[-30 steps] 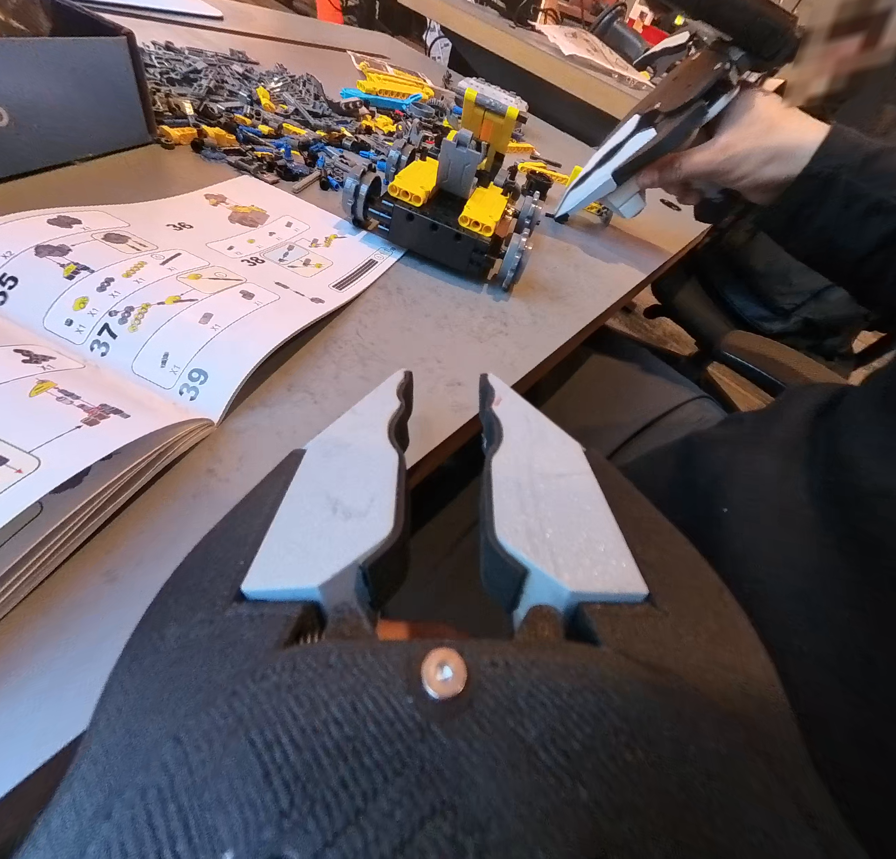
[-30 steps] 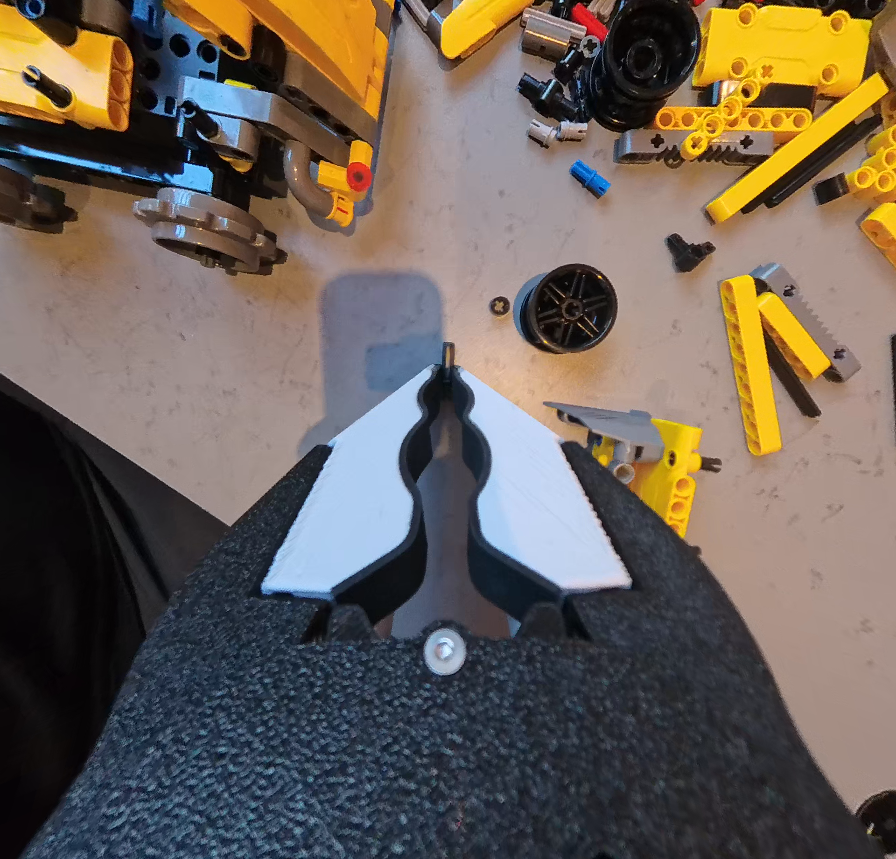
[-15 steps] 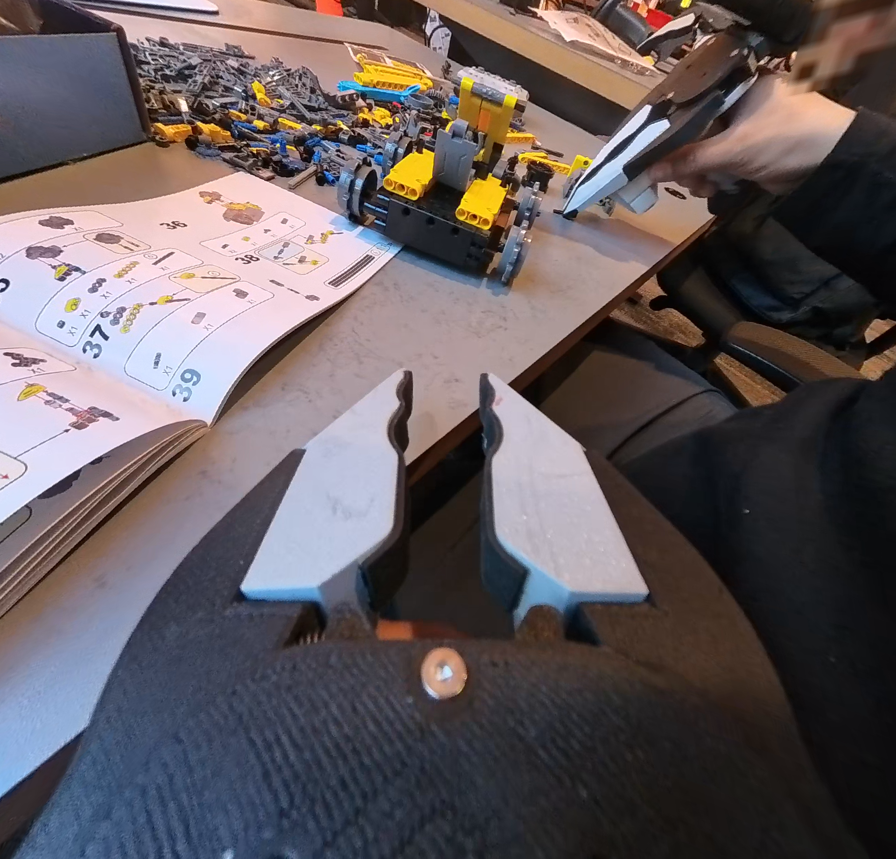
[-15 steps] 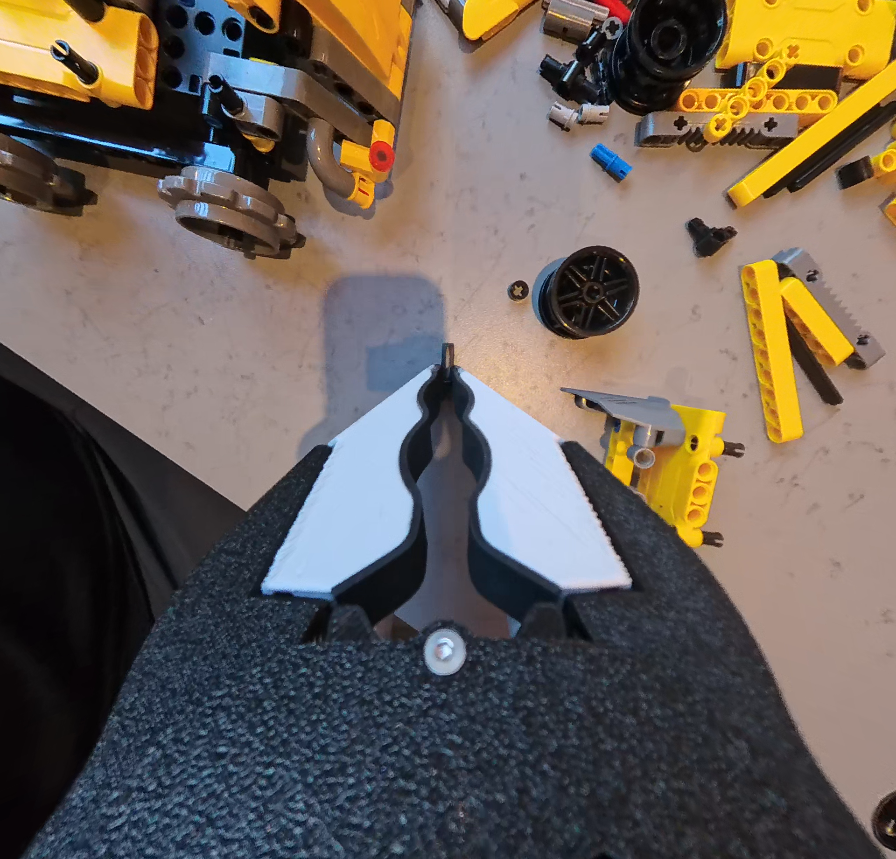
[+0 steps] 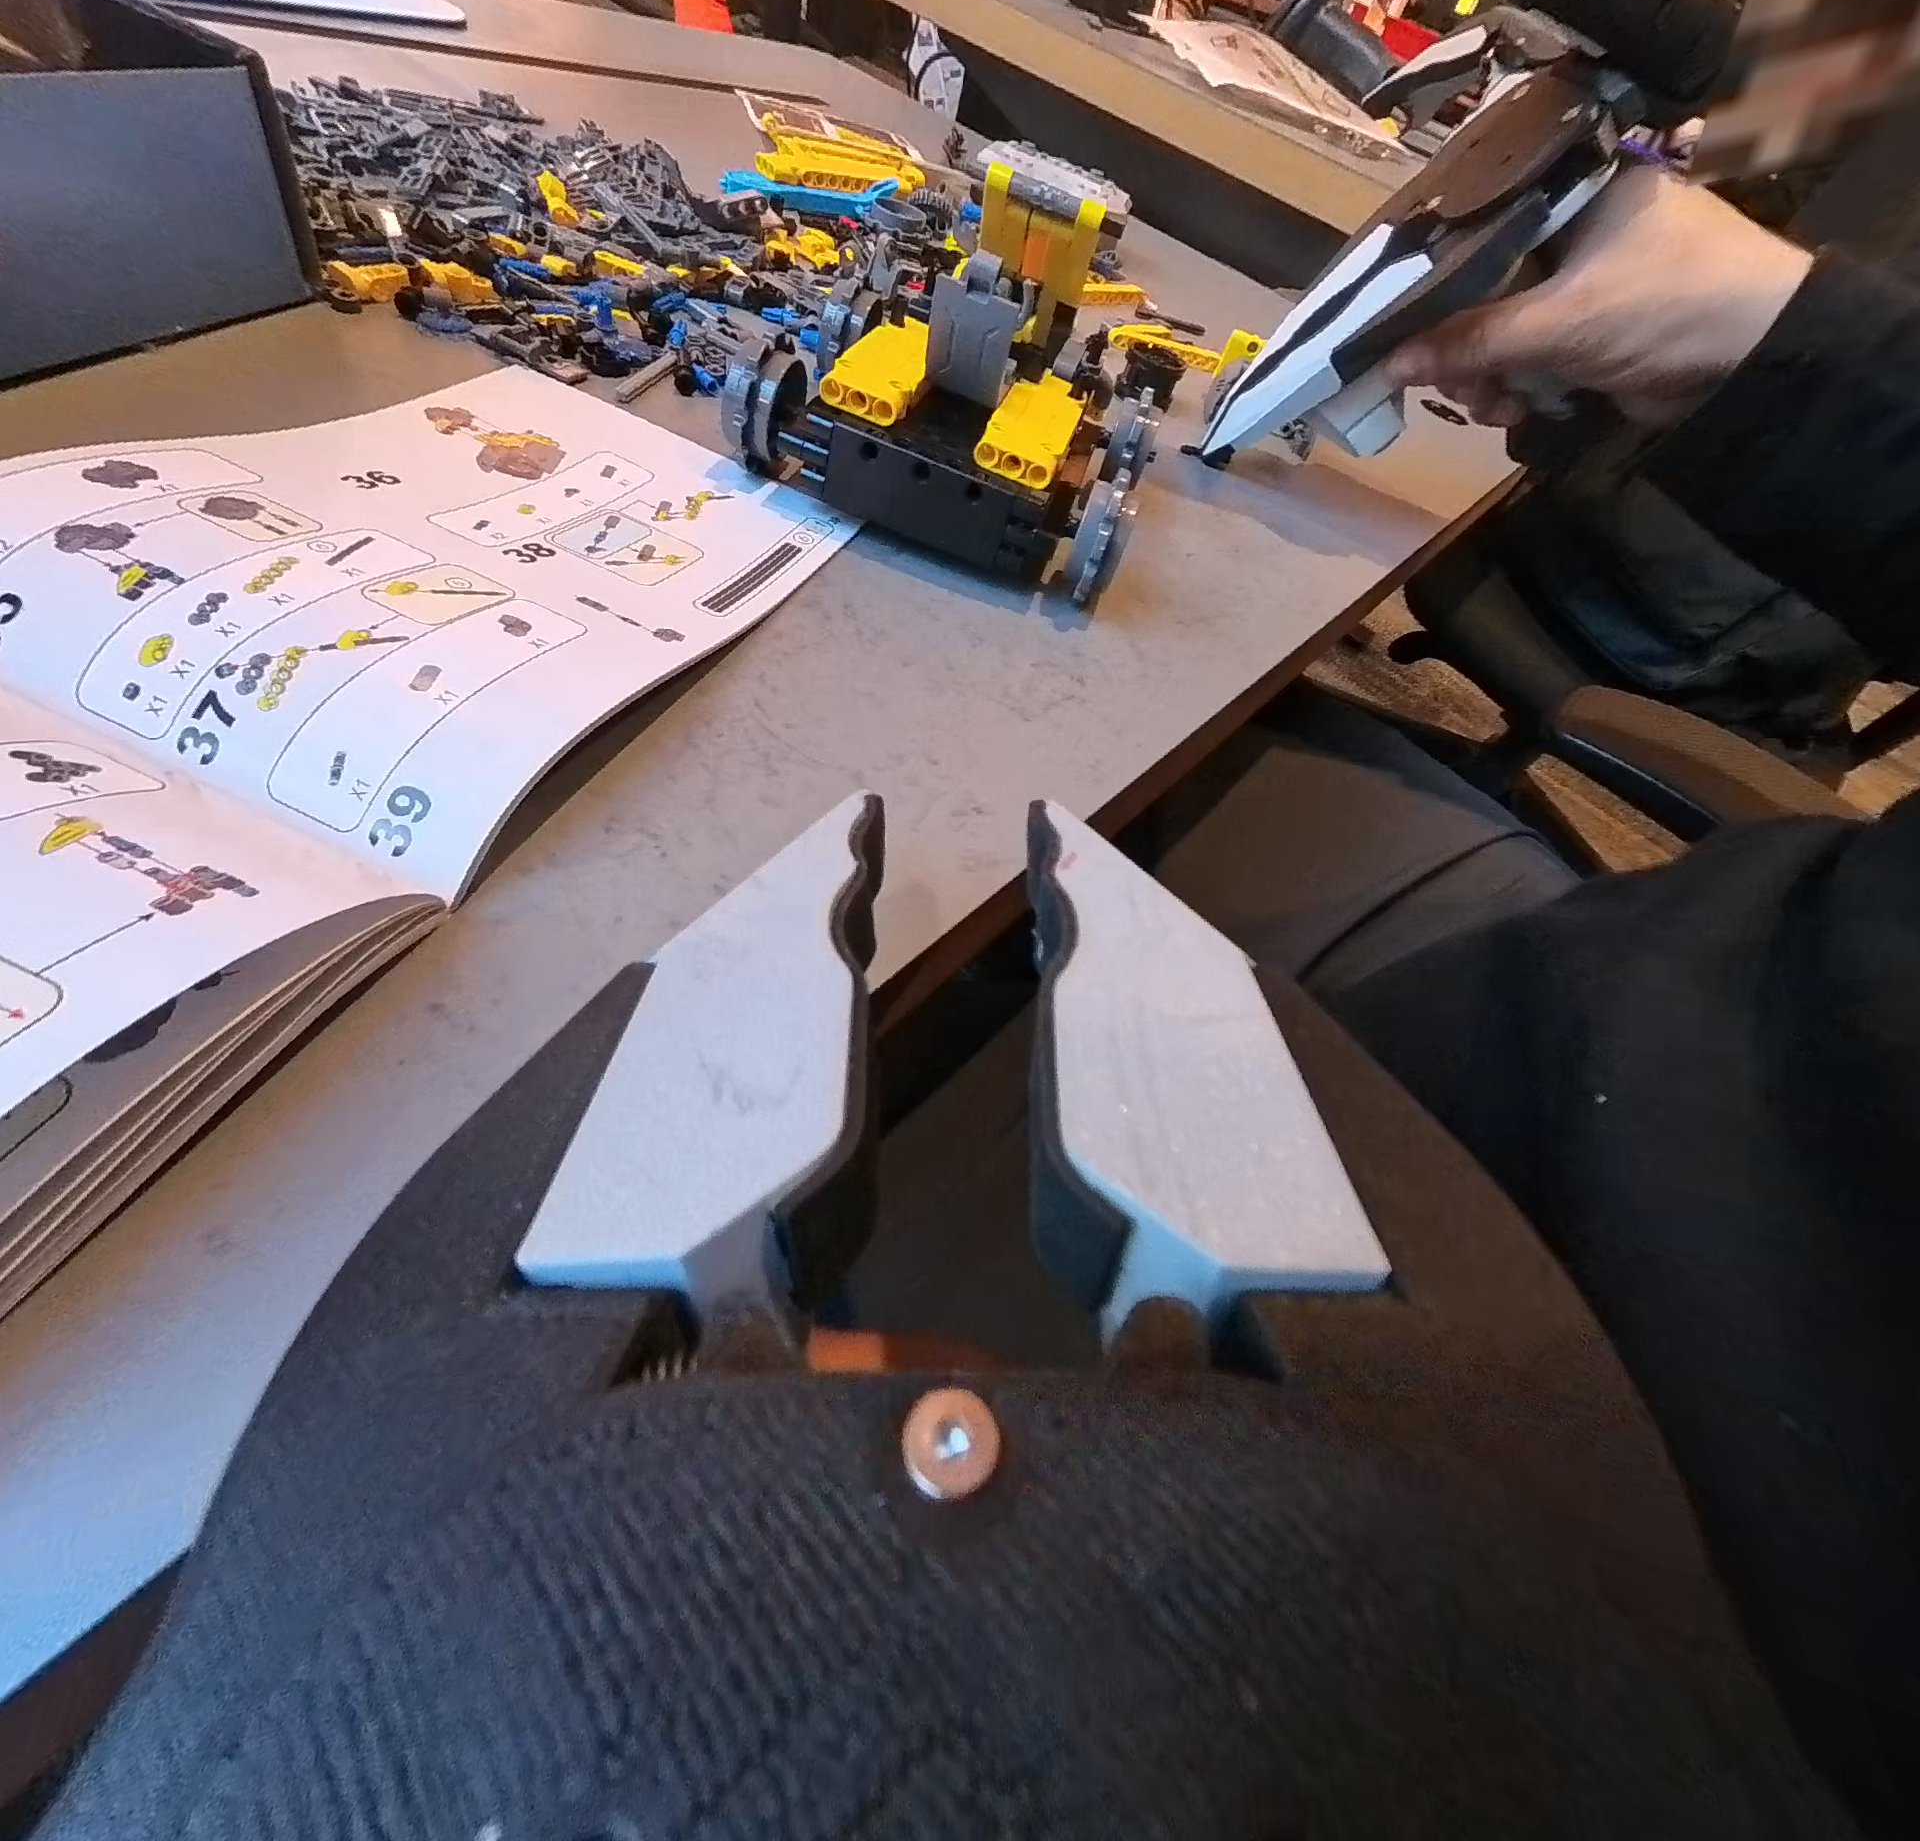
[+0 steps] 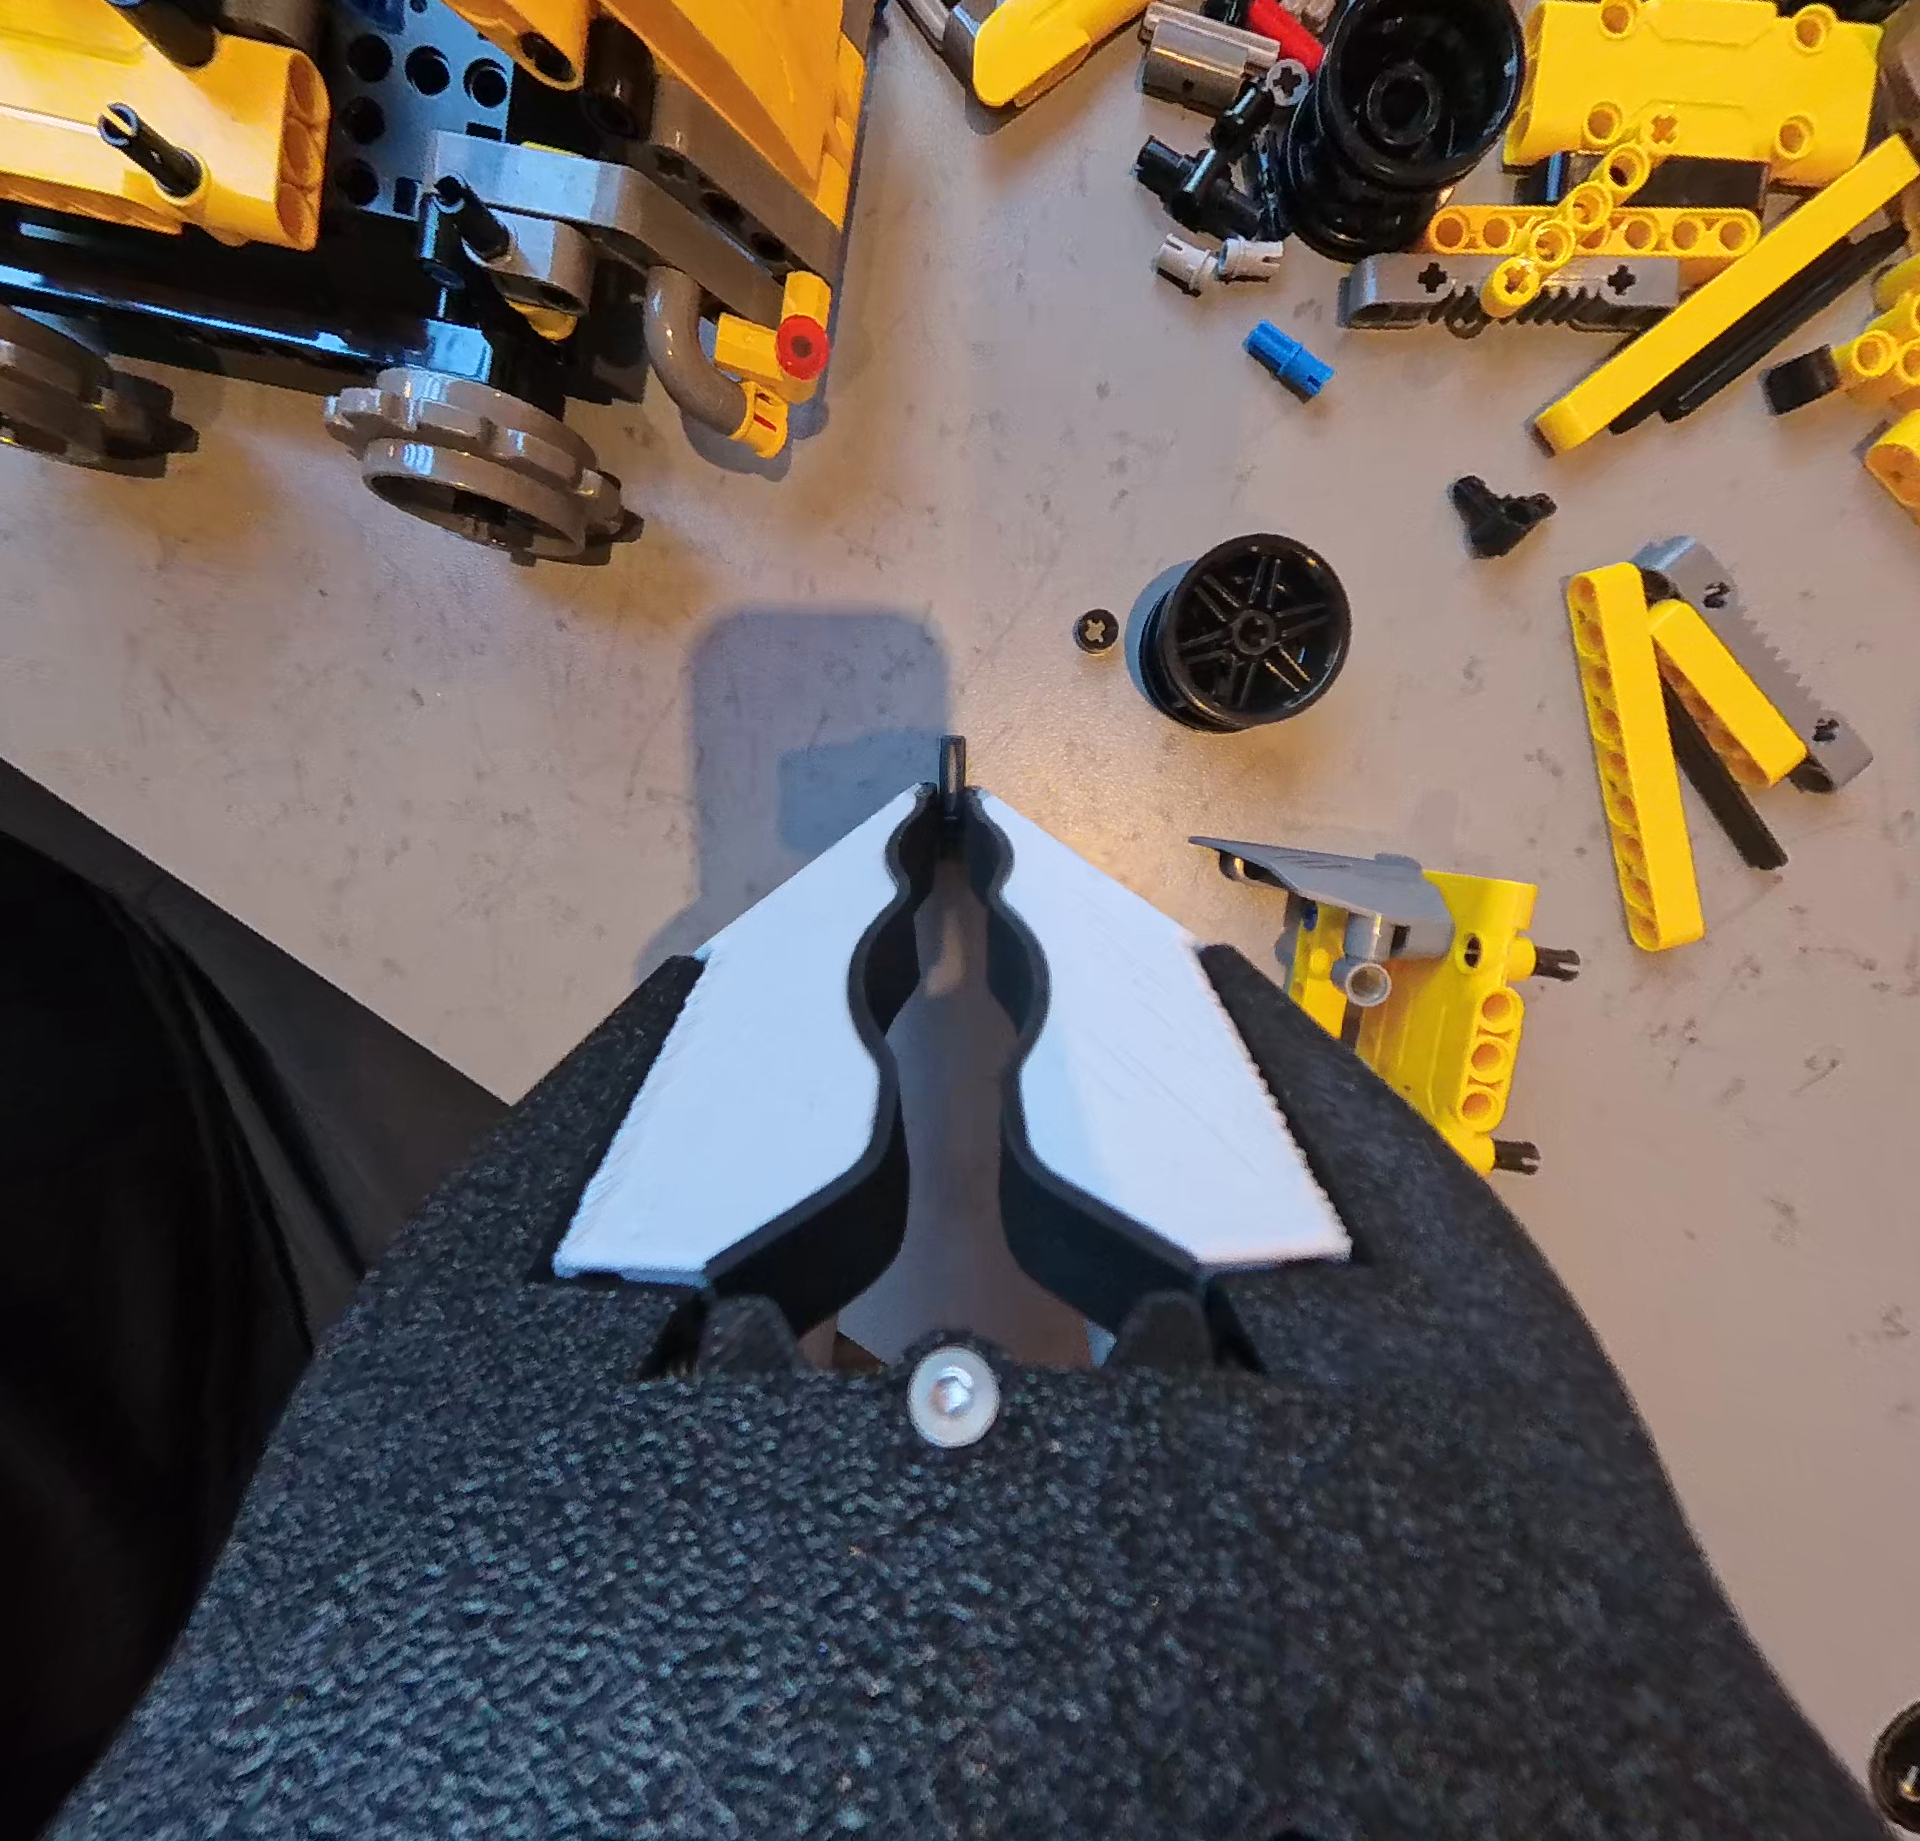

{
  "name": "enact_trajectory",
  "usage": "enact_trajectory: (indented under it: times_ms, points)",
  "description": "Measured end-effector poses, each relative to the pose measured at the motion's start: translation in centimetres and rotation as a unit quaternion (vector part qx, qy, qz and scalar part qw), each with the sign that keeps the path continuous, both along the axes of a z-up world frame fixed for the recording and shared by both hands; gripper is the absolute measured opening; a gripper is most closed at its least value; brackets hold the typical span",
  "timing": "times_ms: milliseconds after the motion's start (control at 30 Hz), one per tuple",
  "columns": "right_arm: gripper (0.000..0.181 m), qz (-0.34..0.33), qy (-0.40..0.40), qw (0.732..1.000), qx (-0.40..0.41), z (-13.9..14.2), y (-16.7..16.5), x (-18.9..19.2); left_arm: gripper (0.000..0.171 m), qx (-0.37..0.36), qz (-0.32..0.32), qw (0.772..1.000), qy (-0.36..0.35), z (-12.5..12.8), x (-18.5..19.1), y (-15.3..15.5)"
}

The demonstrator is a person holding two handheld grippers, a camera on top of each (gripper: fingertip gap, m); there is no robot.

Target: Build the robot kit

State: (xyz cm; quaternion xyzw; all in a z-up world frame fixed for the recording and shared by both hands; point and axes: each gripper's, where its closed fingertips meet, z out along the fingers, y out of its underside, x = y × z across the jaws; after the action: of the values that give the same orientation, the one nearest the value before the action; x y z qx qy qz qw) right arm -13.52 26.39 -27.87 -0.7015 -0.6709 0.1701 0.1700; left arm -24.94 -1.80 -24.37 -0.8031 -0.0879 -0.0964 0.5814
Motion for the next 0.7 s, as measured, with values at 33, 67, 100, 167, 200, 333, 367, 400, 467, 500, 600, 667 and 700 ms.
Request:
enact_trajectory:
  times_ms: [33, 67, 100, 167, 200, 333, 367, 400, 467, 500, 600, 667, 700]
  points:
    - [0.004, 0.001, -0.001, 1.000, 0.003, 0.0, 0.0, 0.0, 0.026, 0.001, 0.001, 1.000, 0.001, 0.0, 0.0, -0.1]
    - [0.005, 0.002, -0.001, 1.000, 0.008, 0.0, 0.0, 0.0, 0.026, 0.001, 0.003, 1.000, 0.003, 0.1, -0.1, -0.1]
    - [0.007, 0.003, -0.001, 1.000, 0.015, 0.1, 0.1, 0.0, 0.026, 0.001, 0.004, 1.000, 0.004, 0.1, -0.2, -0.1]
    - [0.014, 0.007, 0.002, 1.000, 0.020, 0.1, 0.1, 0.0, 0.026, 0.000, 0.004, 1.000, 0.001, 0.0, -0.1, 0.0]
    - [0.016, 0.011, 0.006, 1.000, 0.014, 0.2, -0.1, 0.0, 0.026, -0.004, 0.003, 1.000, 0.001, -0.2, -0.1, 0.2]
    - [0.016, 0.013, 0.027, 1.000, 0.004, 0.8, 0.3, -0.1, 0.026, -0.016, 0.001, 1.000, 0.022, -0.6, 0.3, 0.5]
    - [0.017, 0.014, 0.033, 0.999, 0.002, 1.0, 0.5, -0.2, 0.026, -0.016, 0.001, 0.999, 0.027, -0.6, 0.3, 0.6]
    - [0.017, 0.015, 0.040, 0.999, 0.001, 1.4, 0.7, -0.3, 0.026, -0.016, 0.003, 0.999, 0.030, -0.5, 0.3, 0.6]
    - [0.019, 0.013, 0.055, 0.998, 0.011, 2.2, 1.6, -0.8, 0.026, -0.017, 0.007, 0.999, 0.030, -0.6, 0.1, 0.6]
    - [0.024, 0.011, 0.061, 0.998, 0.019, 2.6, 2.3, -1.1, 0.026, -0.018, 0.008, 0.999, 0.029, -0.6, 0.0, 0.7]
    - [0.035, 0.017, 0.052, 0.997, 0.060, 3.1, 4.7, -1.8, 0.026, -0.019, 0.011, 0.999, 0.029, -0.8, -0.2, 0.8]
    - [0.042, 0.033, 0.033, 0.996, 0.071, 2.9, 5.5, -2.1, 0.026, -0.022, 0.010, 0.999, 0.035, -0.9, -0.1, 0.9]
    - [0.042, 0.045, 0.025, 0.996, 0.066, 2.7, 5.5, -2.3, 0.026, -0.023, 0.009, 0.999, 0.039, -0.9, -0.1, 0.9]
